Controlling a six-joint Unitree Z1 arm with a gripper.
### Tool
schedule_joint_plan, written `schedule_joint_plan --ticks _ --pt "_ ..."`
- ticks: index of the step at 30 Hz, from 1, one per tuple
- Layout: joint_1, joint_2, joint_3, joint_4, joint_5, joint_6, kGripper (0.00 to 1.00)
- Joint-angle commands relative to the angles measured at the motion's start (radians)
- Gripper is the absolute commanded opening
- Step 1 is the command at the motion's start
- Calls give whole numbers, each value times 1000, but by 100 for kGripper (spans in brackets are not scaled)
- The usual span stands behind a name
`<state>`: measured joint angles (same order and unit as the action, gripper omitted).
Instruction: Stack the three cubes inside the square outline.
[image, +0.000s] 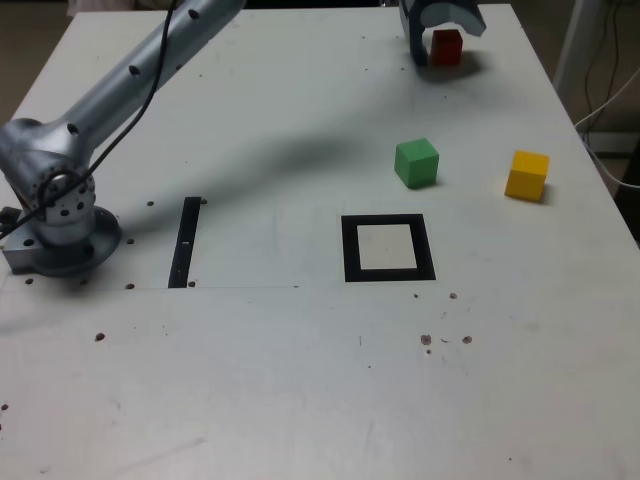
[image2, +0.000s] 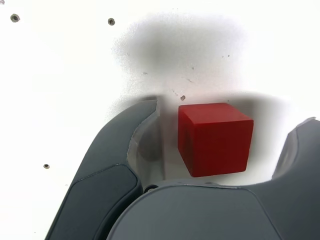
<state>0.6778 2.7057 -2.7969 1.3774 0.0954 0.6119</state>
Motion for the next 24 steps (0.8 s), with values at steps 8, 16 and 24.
schedule_joint_plan --ticks 8,16,24 --pt "-7 4 -25 -5 4 5 55" --pt "-9 3 -29 -36 -8 29 30" --pt "-9 4 -29 -41 -9 29 27"
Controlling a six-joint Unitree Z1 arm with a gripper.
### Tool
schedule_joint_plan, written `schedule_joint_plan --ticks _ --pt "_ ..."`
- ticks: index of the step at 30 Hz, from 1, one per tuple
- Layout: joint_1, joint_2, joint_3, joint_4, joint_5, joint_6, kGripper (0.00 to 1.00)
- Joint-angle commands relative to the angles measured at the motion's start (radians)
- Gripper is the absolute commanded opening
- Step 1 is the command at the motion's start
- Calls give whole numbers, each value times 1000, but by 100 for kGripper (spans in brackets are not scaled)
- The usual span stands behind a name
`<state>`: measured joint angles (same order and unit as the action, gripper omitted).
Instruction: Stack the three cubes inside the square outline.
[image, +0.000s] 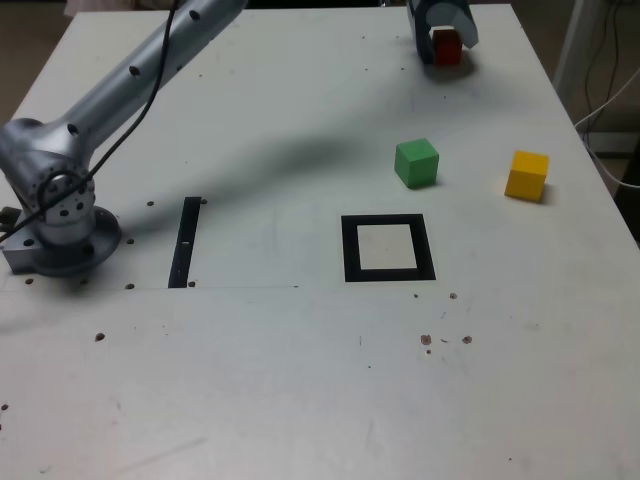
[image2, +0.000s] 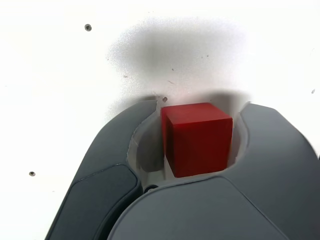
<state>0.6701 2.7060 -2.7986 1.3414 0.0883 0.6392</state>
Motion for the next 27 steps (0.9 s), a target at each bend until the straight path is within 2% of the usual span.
schedule_joint_plan --ticks 1,15,27 --pt "-1 4 -27 -5 -2 2 27" --pt "-3 -13 -26 11 -2 3 26" --pt "-19 -80 -17 96 15 9 26"
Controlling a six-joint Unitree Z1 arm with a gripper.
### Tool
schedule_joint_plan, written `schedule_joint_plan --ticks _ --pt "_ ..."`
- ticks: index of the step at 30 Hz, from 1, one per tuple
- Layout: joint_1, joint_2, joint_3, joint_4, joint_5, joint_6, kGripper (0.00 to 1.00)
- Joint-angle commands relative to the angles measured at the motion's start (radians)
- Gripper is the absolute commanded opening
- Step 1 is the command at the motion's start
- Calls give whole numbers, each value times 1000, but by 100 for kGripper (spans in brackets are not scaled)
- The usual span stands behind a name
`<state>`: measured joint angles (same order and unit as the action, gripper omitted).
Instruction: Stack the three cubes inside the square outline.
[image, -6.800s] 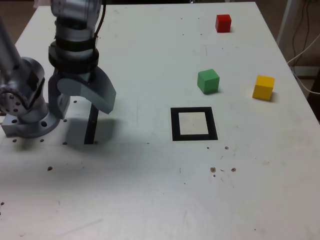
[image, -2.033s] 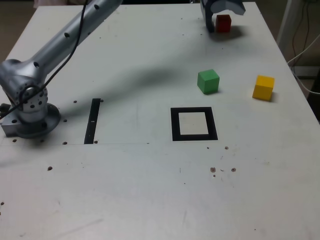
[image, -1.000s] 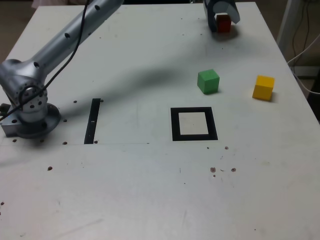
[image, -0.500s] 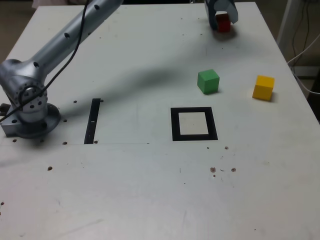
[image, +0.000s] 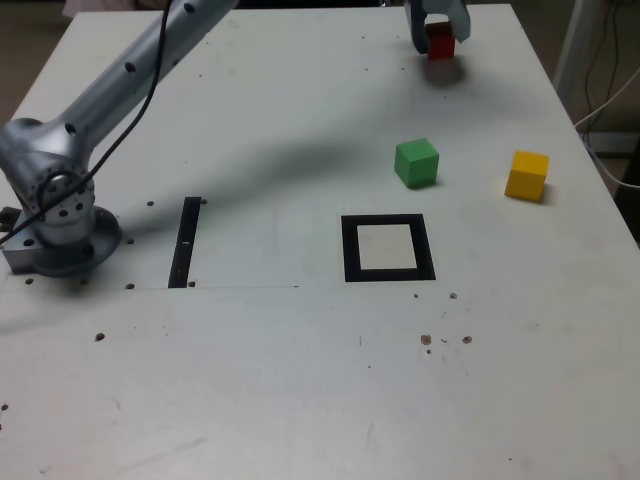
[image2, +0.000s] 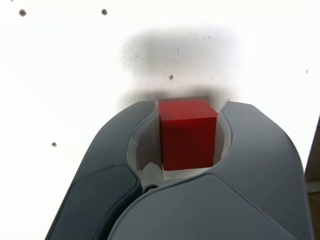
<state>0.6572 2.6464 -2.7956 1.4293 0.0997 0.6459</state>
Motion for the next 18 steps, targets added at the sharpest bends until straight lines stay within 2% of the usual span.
schedule_joint_plan --ticks 1,11,18 --pt "-10 -26 -20 15 6 2 26" --pt "-65 -83 -15 135 32 0 26" --pt "-108 -143 16 201 29 -26 26"
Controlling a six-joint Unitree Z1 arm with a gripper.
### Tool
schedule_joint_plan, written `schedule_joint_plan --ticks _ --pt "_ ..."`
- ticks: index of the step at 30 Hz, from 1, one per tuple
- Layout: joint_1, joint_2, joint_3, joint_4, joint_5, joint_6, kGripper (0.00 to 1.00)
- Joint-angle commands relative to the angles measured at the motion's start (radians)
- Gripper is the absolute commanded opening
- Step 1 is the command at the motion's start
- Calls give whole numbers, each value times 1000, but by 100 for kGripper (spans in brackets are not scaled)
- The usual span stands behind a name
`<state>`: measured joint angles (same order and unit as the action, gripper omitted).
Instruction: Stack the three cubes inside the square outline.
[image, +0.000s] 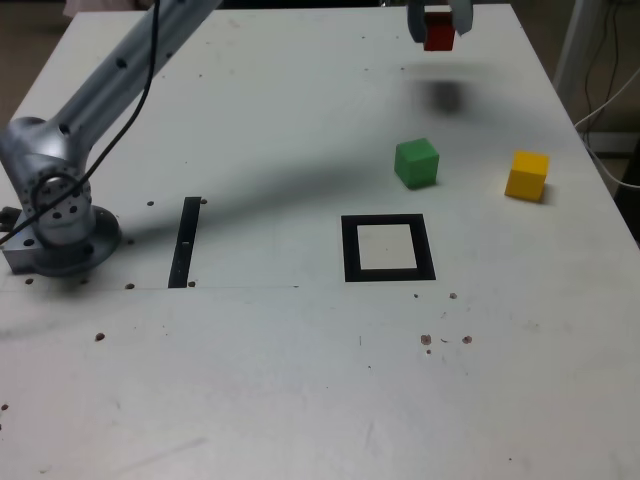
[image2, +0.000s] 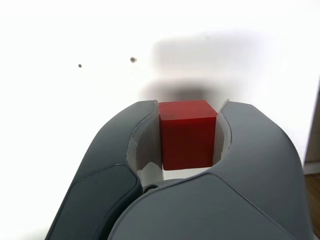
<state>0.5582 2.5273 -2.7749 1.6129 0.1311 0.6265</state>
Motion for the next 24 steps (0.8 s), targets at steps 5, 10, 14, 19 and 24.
schedule_joint_plan --ticks 5,10,14,19,24 --pt "-45 -121 95 26 -1 -33 26" --pt "-76 -233 191 25 3 -49 26" --pt "-89 -311 273 25 6 -61 26" --pt "-97 -383 366 24 21 -67 26" --pt "-120 -448 455 21 45 -76 26"
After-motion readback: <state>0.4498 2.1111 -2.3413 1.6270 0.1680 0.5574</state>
